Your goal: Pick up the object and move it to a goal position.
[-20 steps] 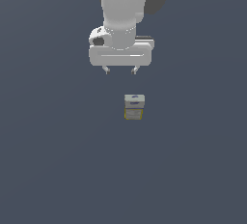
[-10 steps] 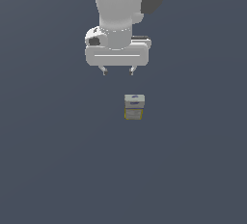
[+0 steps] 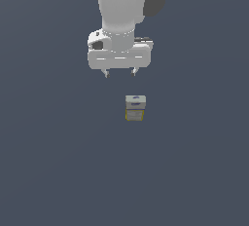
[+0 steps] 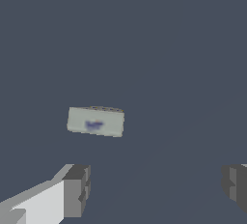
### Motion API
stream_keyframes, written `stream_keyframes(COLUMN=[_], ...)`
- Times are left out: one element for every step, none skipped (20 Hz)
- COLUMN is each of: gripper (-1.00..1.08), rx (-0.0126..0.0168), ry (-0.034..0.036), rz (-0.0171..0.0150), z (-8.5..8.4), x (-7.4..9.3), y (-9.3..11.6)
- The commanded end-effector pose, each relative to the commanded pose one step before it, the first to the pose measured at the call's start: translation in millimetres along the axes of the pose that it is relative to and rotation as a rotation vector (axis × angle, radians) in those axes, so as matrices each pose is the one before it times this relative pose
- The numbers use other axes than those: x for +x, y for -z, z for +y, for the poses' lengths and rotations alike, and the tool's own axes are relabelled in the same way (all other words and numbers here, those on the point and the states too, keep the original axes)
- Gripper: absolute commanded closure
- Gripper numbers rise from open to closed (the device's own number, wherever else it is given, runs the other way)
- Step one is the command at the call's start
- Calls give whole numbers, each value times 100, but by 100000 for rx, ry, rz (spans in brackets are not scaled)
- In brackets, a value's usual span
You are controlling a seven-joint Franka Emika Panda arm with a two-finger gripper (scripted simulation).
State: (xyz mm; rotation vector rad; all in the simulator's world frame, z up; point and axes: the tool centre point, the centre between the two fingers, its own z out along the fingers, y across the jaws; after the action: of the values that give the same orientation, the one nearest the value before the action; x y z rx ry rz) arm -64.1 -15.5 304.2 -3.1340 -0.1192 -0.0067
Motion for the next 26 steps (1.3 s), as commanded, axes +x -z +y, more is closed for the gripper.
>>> stream_keyframes(gripper=[-92, -92, -92, -92, -92, -92, -92, -92, -92, -92, -92, -92, -92, -92, -92, -92, -92, -92, -92, -92, -92, -92, -92, -92, -92, -92], rx=[-77, -34, -36, -37, -38, -38, -38, -38, -36, -33, -31, -29, -27, -25, -23, -21, -19, -17, -16, -14, -12, -10, -9, -7, -5, -4], ry=[4272, 2019, 2162, 2306, 2452, 2595, 2740, 2827, 2831, 2832, 2832, 2833, 2833, 2834, 2834, 2834, 2834, 2834, 2835, 2835, 2836, 2835, 2837, 2836, 2837, 2838], rz=[-40, -14, -15, -16, -18, -19, -21, -22, -22, -22, -22, -22, -22, -22, -22, -21, -21, -21, -20, -19, -19, -18, -17, -16, -15, -14], z=[-187, -83, -89, -95, -101, -105, -111, -113, -112, -111, -110, -109, -108, -107, -106, -104, -103, -102, -101, -99, -98, -96, -95, -93, -91, -90], x=[62, 33, 37, 40, 44, 49, 54, 57, 60, 62, 64, 66, 68, 71, 73, 75, 77, 79, 81, 83, 85, 87, 90, 91, 93, 96], y=[-309, -143, -153, -164, -174, -184, -194, -200, -200, -200, -200, -200, -200, -199, -199, -199, -199, -199, -199, -199, -198, -198, -198, -198, -198, -198])
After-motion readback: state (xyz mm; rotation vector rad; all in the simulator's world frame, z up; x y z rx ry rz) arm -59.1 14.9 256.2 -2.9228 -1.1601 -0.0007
